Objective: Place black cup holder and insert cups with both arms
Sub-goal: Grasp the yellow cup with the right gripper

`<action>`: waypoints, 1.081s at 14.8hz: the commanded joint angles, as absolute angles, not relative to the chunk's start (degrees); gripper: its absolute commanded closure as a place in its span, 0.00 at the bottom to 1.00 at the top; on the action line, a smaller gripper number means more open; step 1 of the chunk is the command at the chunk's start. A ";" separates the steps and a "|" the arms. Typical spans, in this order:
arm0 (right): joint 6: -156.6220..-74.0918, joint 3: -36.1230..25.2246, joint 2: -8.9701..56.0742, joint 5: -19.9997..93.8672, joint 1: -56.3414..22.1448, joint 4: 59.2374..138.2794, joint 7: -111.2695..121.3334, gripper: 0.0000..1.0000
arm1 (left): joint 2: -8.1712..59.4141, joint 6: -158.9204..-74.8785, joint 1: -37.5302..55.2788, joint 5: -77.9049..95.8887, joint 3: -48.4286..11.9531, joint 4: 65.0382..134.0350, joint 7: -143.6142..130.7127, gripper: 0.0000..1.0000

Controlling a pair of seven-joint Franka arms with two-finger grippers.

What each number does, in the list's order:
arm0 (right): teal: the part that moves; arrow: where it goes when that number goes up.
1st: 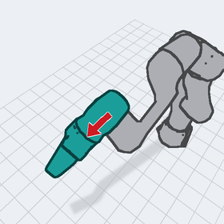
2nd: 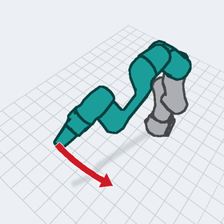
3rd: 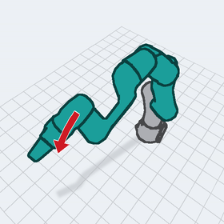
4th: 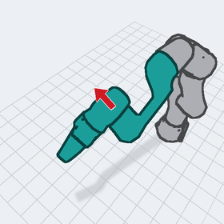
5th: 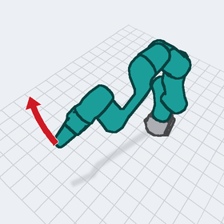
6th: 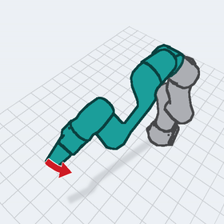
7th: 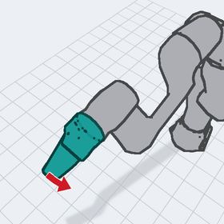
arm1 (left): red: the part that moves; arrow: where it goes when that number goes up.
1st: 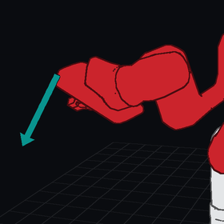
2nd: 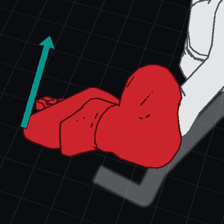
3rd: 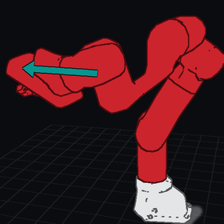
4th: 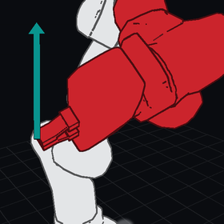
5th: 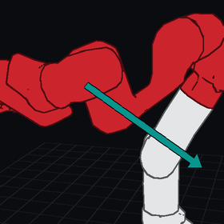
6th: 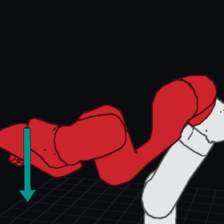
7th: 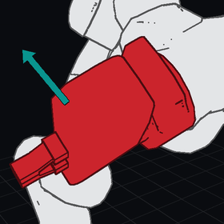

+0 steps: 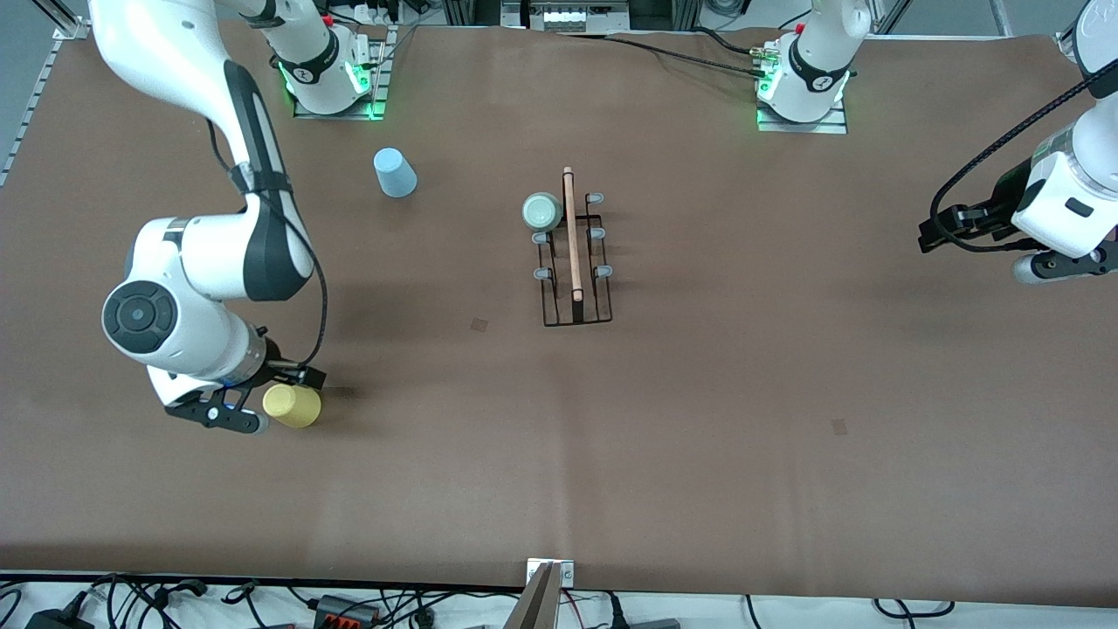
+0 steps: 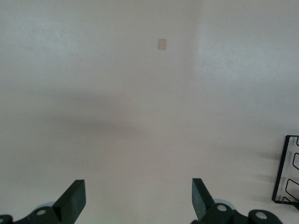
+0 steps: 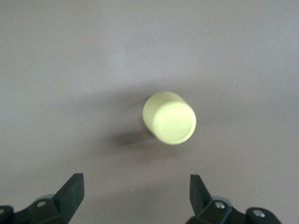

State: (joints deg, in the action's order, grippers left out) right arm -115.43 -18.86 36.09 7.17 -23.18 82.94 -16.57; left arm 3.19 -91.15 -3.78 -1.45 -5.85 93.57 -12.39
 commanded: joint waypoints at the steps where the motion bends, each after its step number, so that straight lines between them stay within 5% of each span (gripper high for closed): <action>1: -116.19 -18.02 40.85 7.20 -20.40 78.59 -14.24 0.00 | 2.55 -90.35 -3.95 -0.97 -5.63 93.43 -11.87 0.00; 16: -119.36 -17.05 47.90 14.68 -16.52 74.53 -7.13 0.00 | 2.64 -89.91 -4.04 -0.97 -5.54 93.43 -11.87 0.00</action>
